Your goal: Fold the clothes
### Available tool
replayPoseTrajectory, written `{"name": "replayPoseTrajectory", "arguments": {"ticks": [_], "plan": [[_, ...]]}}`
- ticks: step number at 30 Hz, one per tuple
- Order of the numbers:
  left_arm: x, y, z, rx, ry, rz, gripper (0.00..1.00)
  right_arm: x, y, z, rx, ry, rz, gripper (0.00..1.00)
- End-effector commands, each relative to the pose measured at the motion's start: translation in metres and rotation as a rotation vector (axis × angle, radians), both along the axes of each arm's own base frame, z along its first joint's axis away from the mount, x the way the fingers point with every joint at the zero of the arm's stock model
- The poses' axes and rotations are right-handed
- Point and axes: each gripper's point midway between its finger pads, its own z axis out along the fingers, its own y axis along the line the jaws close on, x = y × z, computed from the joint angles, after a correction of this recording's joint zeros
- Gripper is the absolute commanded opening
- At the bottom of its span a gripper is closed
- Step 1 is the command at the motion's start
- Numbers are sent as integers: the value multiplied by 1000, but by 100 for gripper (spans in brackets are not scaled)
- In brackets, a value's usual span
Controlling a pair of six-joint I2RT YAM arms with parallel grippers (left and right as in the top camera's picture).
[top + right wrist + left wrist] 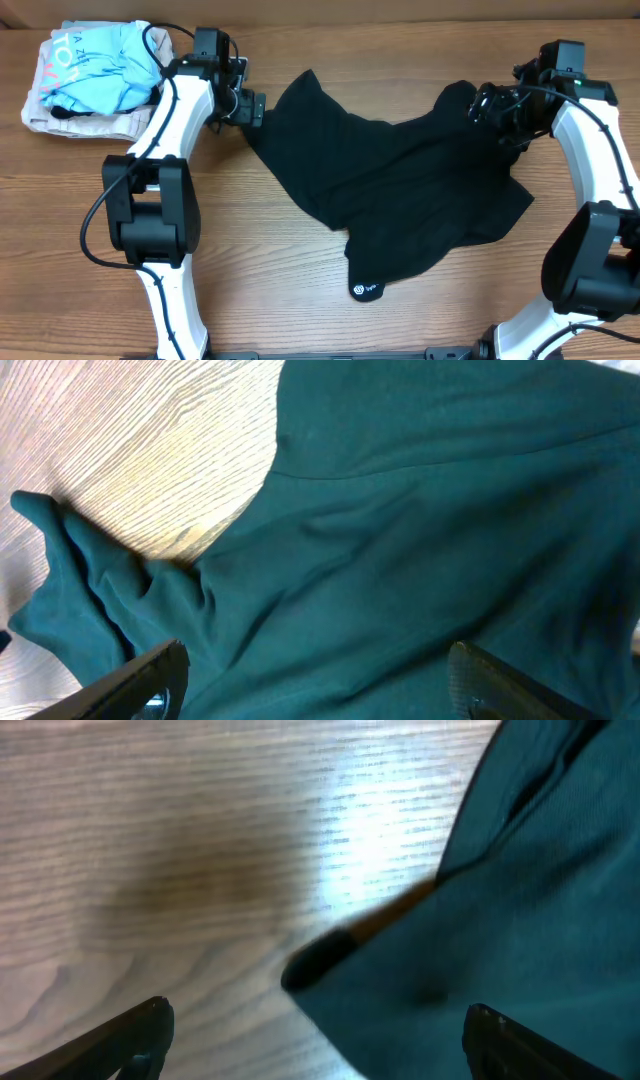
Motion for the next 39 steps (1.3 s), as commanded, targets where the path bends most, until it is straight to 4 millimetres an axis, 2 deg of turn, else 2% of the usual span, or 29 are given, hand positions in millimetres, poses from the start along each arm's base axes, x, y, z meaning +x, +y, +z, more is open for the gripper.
{"name": "replayPoseTrajectory", "arguments": {"ticks": [1, 7, 10, 14, 15, 21, 24, 27, 32, 36, 39], "plan": [[-2, -12, -5, -21, -10, -33, 93, 2, 1, 6, -19, -19, 9, 86], [-6, -28, -16, -104, -10, -52, 80, 2, 0, 6, -23, -16, 7, 86], [-11, -27, -24, -107, 3, -37, 67, 1, -1, 5, -30, -15, 5, 86], [-16, -26, -31, -107, 20, -29, 58, 1, -4, 4, -46, -10, -2, 86], [-17, -26, -32, -105, 22, -28, 52, 1, -5, 4, -49, -10, -3, 86], [-19, 0, -32, 2, 49, 91, 15, 1, -5, 4, -52, -9, -4, 85], [-29, 21, -18, 81, 111, 157, 4, 0, -5, 4, -52, -8, -4, 85], [-47, 45, 5, 159, 200, 209, 4, -1, -5, 3, -51, -2, -4, 85], [-90, 70, 38, 243, 380, 232, 6, -8, -4, 1, -45, 31, -3, 85], [-118, 79, 45, 276, 490, 233, 7, -22, -1, -4, -32, 93, 0, 84], [-128, 79, 47, 282, 533, 229, 4, -35, 4, -6, -8, 145, 13, 81]]}}
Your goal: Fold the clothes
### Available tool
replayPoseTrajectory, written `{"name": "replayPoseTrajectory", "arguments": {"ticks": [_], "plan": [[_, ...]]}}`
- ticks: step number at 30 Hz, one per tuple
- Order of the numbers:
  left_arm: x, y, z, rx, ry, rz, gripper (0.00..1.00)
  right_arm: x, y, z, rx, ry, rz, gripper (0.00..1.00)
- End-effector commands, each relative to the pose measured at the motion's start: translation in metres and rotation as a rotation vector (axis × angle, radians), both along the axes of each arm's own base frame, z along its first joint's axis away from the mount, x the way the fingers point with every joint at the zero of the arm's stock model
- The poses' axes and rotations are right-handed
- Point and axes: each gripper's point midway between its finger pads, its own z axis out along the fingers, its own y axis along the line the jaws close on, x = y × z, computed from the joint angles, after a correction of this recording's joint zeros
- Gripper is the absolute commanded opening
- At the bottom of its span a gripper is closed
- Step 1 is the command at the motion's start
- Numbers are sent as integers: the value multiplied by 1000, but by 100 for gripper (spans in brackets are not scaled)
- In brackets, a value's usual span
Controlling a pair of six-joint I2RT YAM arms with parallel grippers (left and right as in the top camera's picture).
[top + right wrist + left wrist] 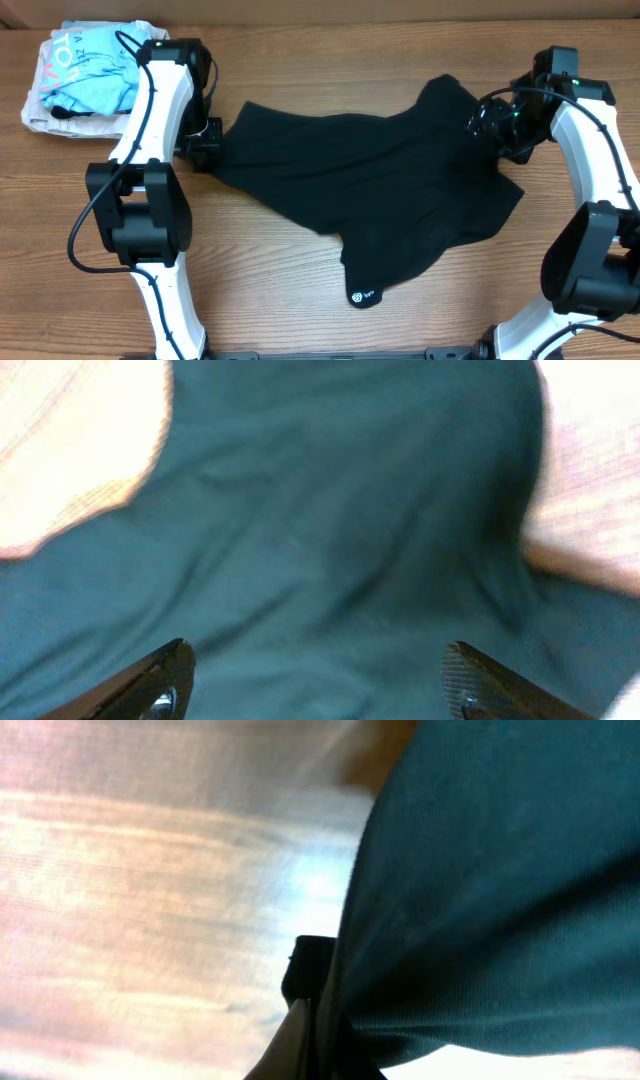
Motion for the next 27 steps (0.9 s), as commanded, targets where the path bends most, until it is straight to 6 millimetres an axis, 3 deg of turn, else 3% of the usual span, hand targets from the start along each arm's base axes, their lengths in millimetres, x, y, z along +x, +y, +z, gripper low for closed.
{"name": "replayPoseTrajectory", "arguments": {"ticks": [1, 8, 11, 15, 20, 27], "plan": [[-2, 8, 11, 42, -2, 6, 4, -7, 9, 6, 29, 11, 39, 80], [2, 7, 35, 40, -33, 19, 4, -43, 39, 4, 74, 144, 144, 74], [11, 6, 59, 35, -111, 30, 4, -60, 52, 1, 43, 216, 186, 72], [23, 6, 106, 32, -268, 56, 4, -82, 73, -10, 6, 299, 202, 71], [23, 6, 160, 24, -437, 69, 4, -107, 98, -25, -1, 312, 178, 70], [16, 6, 194, 17, -546, 69, 4, -147, 98, -36, -47, 286, 77, 70]]}}
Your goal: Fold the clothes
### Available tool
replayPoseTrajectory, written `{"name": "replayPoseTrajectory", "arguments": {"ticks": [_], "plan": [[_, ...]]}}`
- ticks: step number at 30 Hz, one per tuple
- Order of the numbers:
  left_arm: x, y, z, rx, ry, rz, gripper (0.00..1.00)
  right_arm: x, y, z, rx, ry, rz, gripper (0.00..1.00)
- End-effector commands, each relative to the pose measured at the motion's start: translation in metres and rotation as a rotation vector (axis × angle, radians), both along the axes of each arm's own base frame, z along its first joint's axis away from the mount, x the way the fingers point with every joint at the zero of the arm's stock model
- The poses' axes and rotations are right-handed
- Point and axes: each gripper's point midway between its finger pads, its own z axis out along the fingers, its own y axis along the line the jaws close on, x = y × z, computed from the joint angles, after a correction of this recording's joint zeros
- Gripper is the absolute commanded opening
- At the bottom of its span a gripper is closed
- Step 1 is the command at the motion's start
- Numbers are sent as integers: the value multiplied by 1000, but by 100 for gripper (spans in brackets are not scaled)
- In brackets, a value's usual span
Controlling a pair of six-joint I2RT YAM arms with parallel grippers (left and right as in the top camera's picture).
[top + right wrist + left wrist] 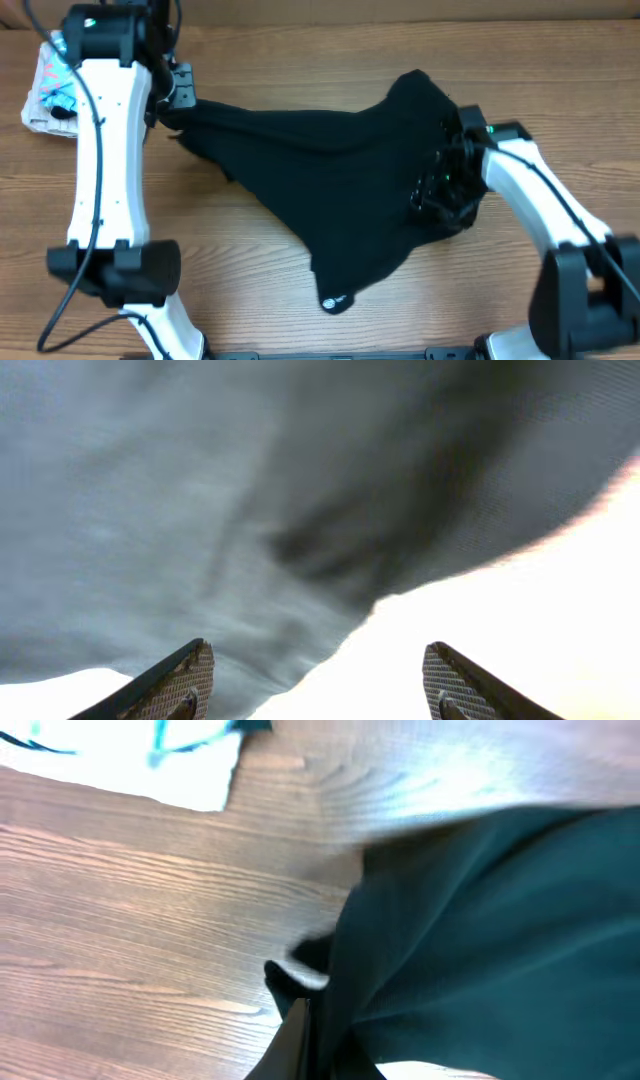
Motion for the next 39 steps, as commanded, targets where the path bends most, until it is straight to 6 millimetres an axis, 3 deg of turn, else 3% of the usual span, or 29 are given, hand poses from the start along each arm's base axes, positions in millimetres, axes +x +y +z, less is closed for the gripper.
{"name": "replayPoseTrajectory", "arguments": {"ticks": [1, 8, 16, 22, 27, 32, 39], "plan": [[0, 2, 17, 6, -62, 19, 4, -15, -6, 0, -39, -35, -85, 70], [11, -13, 21, -78, -112, -9, 4, -32, 8, -42, 7, -58, -45, 69], [14, -16, 22, -94, -125, -15, 4, -27, 23, -46, 24, -121, 63, 59], [14, -17, 21, -95, -124, -16, 4, -8, 14, -51, -39, -192, 57, 41], [13, -16, 21, -94, -121, -15, 4, 10, 6, -49, -54, -253, 18, 4], [13, -17, 21, -95, -120, -16, 4, 43, -23, -18, -62, -305, -55, 4], [16, -26, 22, -125, -129, -36, 4, 117, -85, 68, -91, -557, -99, 4]]}}
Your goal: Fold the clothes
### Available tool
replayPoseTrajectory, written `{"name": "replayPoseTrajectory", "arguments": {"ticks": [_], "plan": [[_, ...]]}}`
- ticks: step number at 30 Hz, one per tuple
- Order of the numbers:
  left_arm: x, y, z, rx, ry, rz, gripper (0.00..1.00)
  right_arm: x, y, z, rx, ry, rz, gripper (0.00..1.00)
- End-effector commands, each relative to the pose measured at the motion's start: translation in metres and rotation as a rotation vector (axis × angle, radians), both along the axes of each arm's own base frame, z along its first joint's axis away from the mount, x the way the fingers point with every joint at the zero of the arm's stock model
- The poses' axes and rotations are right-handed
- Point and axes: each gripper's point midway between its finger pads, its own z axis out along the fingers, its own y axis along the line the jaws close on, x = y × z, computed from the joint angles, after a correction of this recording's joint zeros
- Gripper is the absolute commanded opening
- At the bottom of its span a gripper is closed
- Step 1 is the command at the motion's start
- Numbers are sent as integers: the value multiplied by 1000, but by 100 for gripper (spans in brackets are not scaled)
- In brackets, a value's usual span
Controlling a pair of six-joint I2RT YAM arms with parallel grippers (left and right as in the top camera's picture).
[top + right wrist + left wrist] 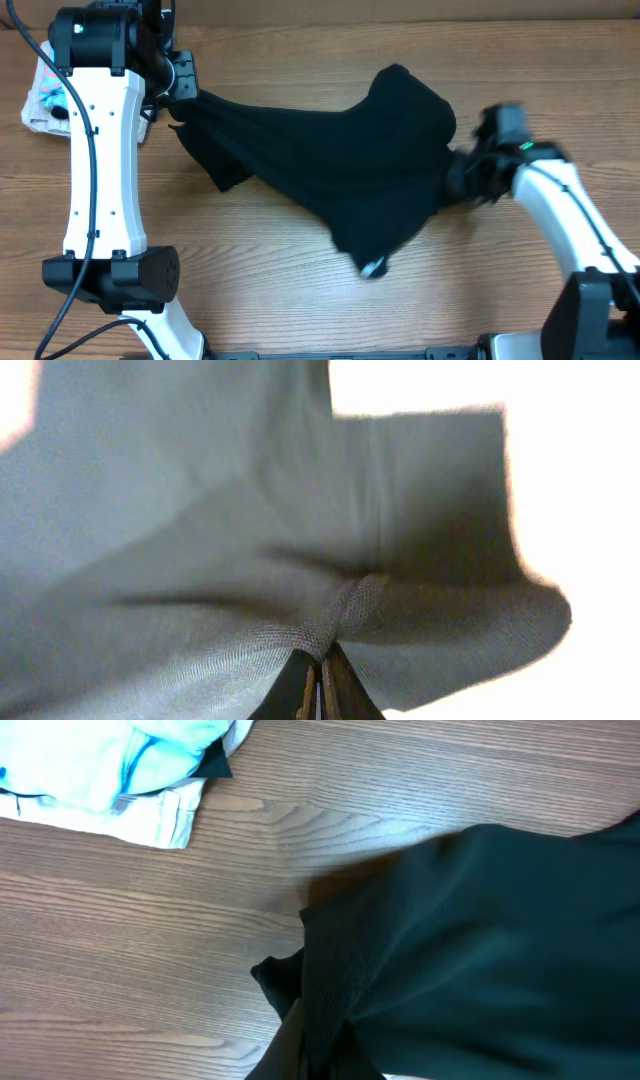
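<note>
A black garment (330, 165) hangs stretched between both arms above the wooden table (250, 280). My left gripper (182, 88) is raised at the far left and shut on the garment's left edge; in the left wrist view the cloth (470, 950) bunches between the pinched jaws at my left gripper (310, 1055). My right gripper (462, 178) is shut on the garment's right edge, and the cloth (250, 540) puckers at my right gripper (322, 670). A small white logo (371, 268) shows at the hanging lower tip.
A pile of other clothes, light blue on white (45, 95), lies at the table's far left corner, also seen as pale folded cloth (110, 770) in the left wrist view. The left arm's column (100, 180) stands over the table's left side.
My right gripper, then open over the cloth, is now shut on the garment's right edge and sits farther right. The lower tip with the logo swung right. The left gripper stays shut and raised.
At first both grippers were open, the garment spread flat. Then my left gripper was shut on its left corner, farther left. Then that corner was held high while the right gripper was still open over the cloth. Now both grippers hold the garment.
</note>
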Motion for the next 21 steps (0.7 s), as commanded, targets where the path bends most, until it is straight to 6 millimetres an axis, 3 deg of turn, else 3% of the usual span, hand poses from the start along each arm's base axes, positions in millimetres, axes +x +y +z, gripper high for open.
{"name": "replayPoseTrajectory", "arguments": {"ticks": [1, 5, 10, 12, 14, 16, 21], "plan": [[5, -16, 7, -53, -37, -22, 4, 41, -32, 49, -57, -187, 14, 4], [16, -39, 3, -89, -53, -76, 4, 65, -57, 76, -81, -304, -37, 4], [22, -75, -19, -88, -5, -153, 4, 64, -65, 76, -52, -305, -61, 4], [22, -91, -31, -84, 30, -186, 4, 54, -63, 70, -31, -252, -84, 17], [23, -103, -44, -70, 60, -214, 4, 41, -54, 63, 12, -191, -72, 31], [25, -109, -55, -34, 82, -226, 4, 27, -42, 57, 59, -128, -51, 38], [30, -114, -69, 13, 102, -233, 4, 5, -5, 40, 72, -37, 73, 46]]}}
